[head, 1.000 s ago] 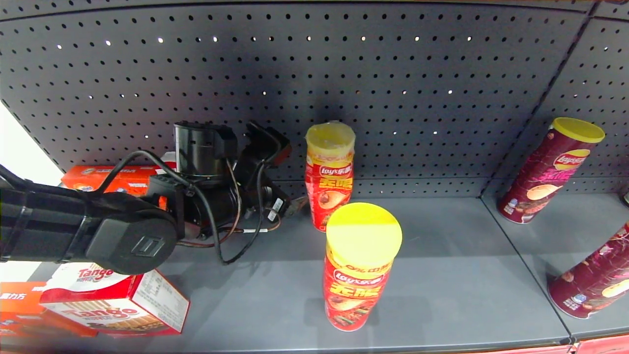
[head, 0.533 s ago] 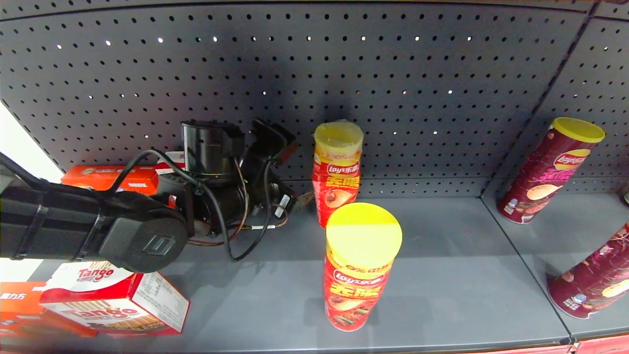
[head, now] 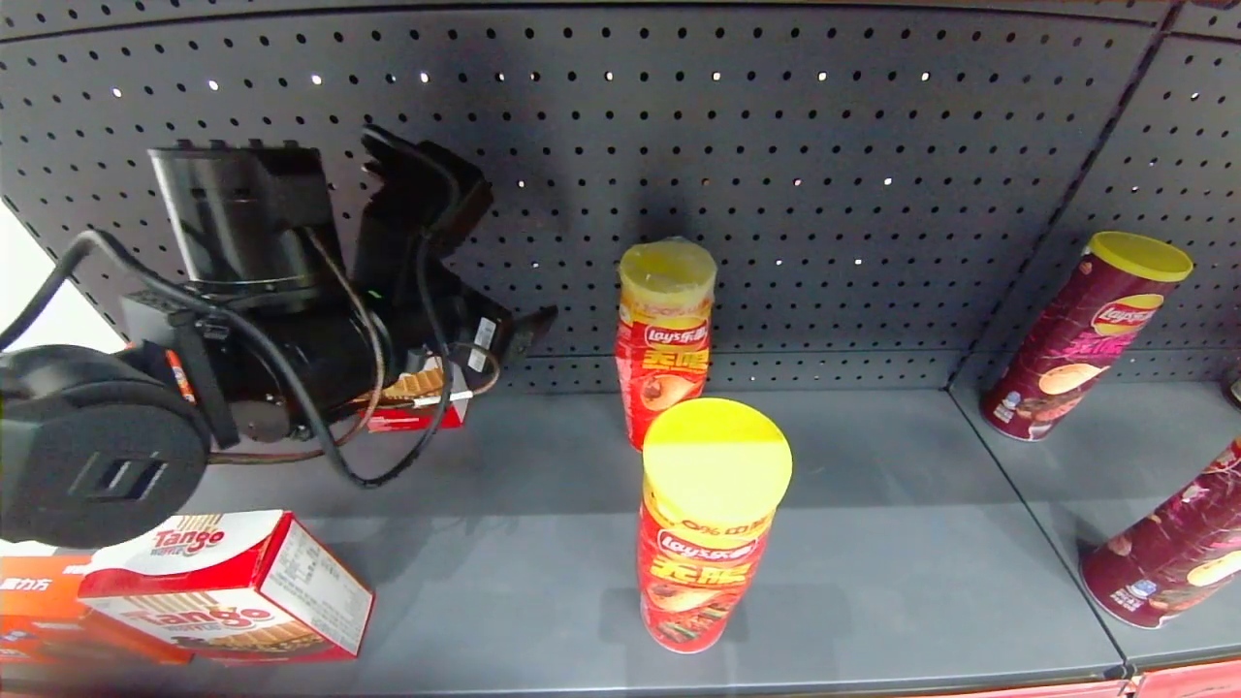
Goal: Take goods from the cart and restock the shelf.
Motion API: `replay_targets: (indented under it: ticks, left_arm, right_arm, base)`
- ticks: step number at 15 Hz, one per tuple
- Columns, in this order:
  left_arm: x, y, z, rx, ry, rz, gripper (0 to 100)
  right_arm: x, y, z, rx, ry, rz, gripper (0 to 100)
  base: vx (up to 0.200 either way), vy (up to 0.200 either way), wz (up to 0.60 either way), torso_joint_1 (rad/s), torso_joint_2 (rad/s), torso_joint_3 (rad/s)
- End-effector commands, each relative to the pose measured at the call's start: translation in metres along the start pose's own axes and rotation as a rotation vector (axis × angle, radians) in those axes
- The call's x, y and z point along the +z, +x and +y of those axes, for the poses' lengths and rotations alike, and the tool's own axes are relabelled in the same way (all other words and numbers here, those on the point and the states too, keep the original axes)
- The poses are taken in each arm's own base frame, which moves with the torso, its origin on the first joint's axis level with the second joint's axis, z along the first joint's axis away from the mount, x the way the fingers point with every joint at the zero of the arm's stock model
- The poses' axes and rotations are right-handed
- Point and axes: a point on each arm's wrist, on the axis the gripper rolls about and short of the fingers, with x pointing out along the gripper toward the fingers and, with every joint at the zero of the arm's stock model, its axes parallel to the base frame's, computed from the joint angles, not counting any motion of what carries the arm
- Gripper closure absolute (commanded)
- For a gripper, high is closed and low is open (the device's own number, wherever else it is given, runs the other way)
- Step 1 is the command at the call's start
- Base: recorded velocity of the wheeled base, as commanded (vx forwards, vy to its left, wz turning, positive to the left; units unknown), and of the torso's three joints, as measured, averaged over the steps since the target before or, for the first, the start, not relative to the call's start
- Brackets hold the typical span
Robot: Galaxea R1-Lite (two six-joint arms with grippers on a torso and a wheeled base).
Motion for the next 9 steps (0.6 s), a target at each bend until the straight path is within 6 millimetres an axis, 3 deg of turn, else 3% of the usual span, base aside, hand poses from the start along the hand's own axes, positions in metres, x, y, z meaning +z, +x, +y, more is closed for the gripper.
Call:
replay_targets:
  ticks: [1, 2, 4, 9]
  left_arm:
    - [0.013, -0.040, 0.015, 0.079, -0.013, -0.045, 0]
    - [0.007, -0.060, 0.016, 0.094, -0.013, -0.033, 0]
    - [-0.003, -0.080, 0.016, 0.097, -0.013, -0.022, 0]
    - [-0.003, -0.089, 0.017, 0.114, -0.023, -0.054, 0]
  right_arm:
    - [0.000, 0.000, 0.000, 0.002, 0.000, 0.003, 0]
    - [0.000, 0.000, 0.000, 0.005, -0.002, 0.003, 0]
    - [0.000, 0.000, 0.000, 0.003, 0.000, 0.001, 0]
    - [0.002, 0.000, 0.000, 0.019, -0.005, -0.010, 0]
  base:
    - [0.000, 0.000, 0.00, 0.000, 0.00, 0.000]
    - [0.000, 0.000, 0.00, 0.000, 0.00, 0.000]
    - [0.000, 0.000, 0.00, 0.000, 0.00, 0.000]
    - [0.000, 0.000, 0.00, 0.000, 0.00, 0.000]
